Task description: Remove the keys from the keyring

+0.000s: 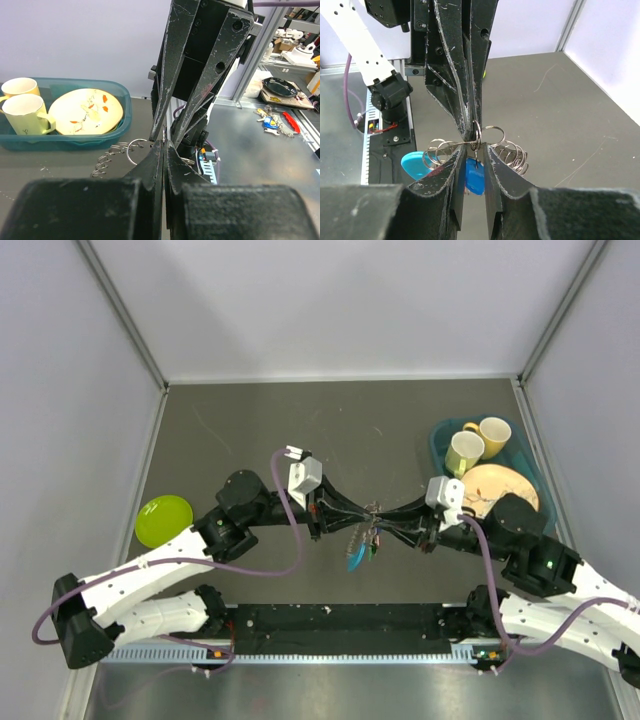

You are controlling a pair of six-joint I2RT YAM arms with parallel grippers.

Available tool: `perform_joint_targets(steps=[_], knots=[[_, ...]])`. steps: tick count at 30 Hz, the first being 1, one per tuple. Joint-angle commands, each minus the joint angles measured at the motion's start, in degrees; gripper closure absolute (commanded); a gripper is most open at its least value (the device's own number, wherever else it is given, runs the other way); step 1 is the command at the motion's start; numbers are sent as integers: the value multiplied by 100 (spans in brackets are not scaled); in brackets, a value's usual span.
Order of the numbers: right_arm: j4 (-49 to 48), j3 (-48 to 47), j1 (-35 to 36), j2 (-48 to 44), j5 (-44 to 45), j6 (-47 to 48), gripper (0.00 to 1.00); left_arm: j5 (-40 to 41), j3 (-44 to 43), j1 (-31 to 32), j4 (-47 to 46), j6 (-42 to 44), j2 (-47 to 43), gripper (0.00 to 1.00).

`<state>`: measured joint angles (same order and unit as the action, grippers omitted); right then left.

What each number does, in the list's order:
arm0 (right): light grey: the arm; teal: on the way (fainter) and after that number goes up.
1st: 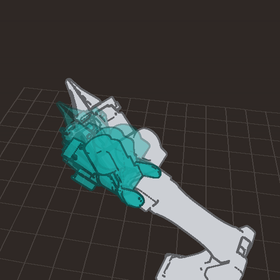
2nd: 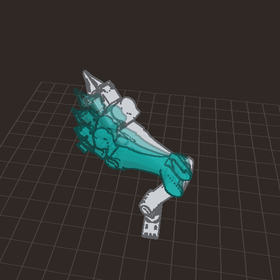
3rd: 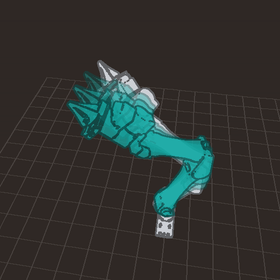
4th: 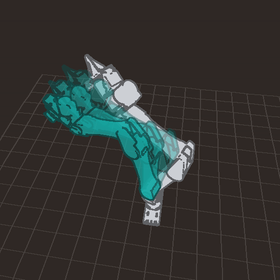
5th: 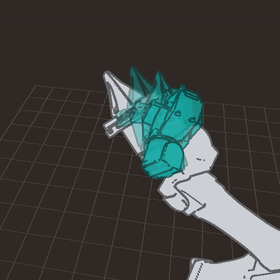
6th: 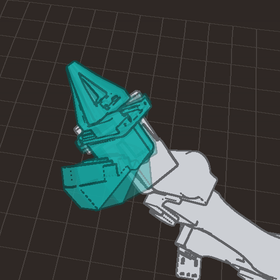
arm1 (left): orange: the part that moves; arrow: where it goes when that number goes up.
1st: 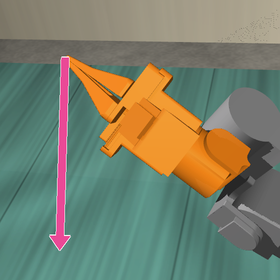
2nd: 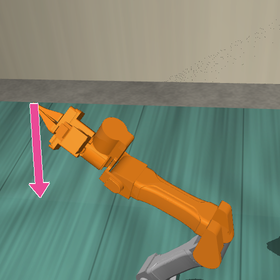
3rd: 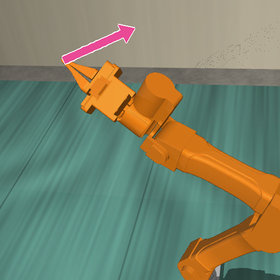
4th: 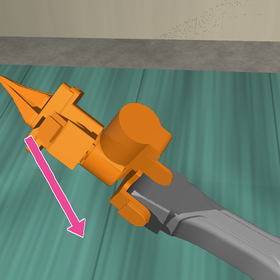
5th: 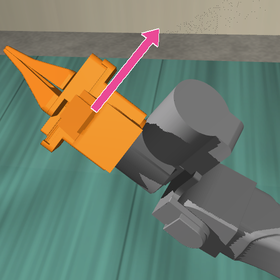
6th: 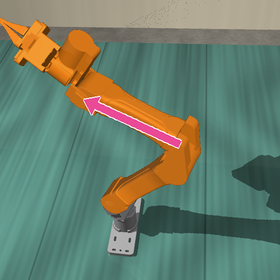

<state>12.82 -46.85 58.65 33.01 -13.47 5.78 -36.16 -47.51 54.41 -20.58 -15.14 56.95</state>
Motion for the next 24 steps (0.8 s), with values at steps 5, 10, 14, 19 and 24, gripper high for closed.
perform_joint_targets(steps=[5, 10, 14, 19, 24], knots=[[-456, 71, -47, 65, -41, -42, 100, -163, 57, 8, -868, -121, -131, 100], [-482, 123, -56, -23, -50, 2, 100, -207, 92, 8, -878, -209, -87, 100], [-184, 80, -56, -137, 160, 195, 100, -155, 57, 8, -510, -43, -105, 90], [1149, -456, -47, 82, 398, 520, 100, 74, -303, 8, 905, 677, -289, 57], [1995, -1018, -56, 433, 363, 600, 100, 119, -558, 8, 1617, 1231, -334, 50]])
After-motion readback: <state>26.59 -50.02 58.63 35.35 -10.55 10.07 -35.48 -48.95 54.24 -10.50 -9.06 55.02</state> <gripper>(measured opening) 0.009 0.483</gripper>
